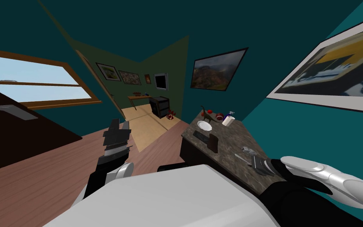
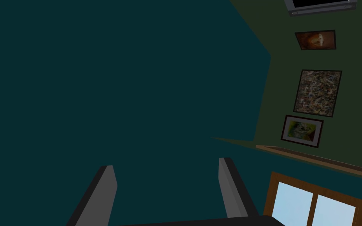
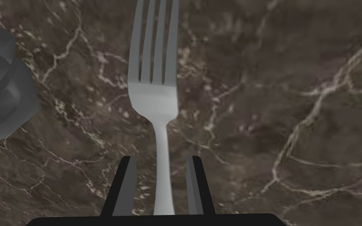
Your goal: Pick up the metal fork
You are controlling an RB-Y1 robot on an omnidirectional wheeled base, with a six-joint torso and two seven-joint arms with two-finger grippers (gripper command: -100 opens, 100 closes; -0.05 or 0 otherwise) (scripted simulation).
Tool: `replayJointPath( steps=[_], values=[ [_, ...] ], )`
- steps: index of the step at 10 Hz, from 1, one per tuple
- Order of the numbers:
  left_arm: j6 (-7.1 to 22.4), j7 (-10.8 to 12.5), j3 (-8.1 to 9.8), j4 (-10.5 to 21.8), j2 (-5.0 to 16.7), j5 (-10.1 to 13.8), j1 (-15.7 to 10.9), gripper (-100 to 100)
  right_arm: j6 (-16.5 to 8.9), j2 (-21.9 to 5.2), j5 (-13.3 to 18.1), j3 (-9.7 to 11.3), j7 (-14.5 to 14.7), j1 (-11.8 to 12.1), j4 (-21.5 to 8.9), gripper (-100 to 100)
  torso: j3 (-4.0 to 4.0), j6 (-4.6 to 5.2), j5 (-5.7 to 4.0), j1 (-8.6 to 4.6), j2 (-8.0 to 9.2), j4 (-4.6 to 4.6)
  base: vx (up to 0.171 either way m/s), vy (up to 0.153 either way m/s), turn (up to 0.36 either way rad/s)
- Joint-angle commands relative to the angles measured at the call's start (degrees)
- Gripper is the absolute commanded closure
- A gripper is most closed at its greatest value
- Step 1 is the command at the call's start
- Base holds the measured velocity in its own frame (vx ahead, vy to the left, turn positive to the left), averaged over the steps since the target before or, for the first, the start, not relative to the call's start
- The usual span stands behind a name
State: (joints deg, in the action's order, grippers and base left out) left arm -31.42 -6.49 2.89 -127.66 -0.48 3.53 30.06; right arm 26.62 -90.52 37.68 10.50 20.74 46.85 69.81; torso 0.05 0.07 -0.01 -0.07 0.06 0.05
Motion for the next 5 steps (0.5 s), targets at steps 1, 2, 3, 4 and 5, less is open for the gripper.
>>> replayJointPath(
  steps=[1, 2, 3, 4, 5],
  values=[
    [0.00, 0.00, 0.00, 0.00, 0.00, 0.00, 0.00, 0, -1.12, -1.78, -0.42, 0.06, -1.44, 0.63, 1.88, 100, 0.00, 0.00, 0.00, 0.00, 0.00, 0.00, -0.024, -0.025, -0.031],
    [0.00, 0.00, 0.00, 0.00, 0.00, 0.00, 0.00, 0, -2.12, -3.54, -0.90, 0.04, -2.66, 1.37, 3.76, 100, 0.01, 0.01, 0.00, 0.00, 0.01, 0.00, -0.036, -0.025, -0.060],
    [0.00, 0.00, 0.00, 0.00, 0.00, 0.00, 0.00, 0, -2.63, -4.42, -1.14, 0.03, -3.27, 1.74, 4.70, 100, 0.03, 0.02, 0.01, -0.01, 0.06, 0.01, -0.041, -0.027, -0.041],
    [0.00, 0.00, 0.00, 0.00, 0.00, 0.00, 0.00, 0, -3.13, -5.31, -1.38, 0.02, -3.88, 2.10, 5.65, 100, 0.05, 0.03, 0.00, 0.00, 0.09, 0.02, -0.039, -0.024, -0.026],
    [0.00, 0.00, 0.00, 0.00, 0.00, 0.00, 0.00, 0, -2.86, -4.81, -1.22, 0.04, -3.48, 1.91, 5.17, 100, 0.06, 0.03, -0.01, 0.01, 0.10, 0.02, -0.016, -0.009, 0.000]
  ],
)
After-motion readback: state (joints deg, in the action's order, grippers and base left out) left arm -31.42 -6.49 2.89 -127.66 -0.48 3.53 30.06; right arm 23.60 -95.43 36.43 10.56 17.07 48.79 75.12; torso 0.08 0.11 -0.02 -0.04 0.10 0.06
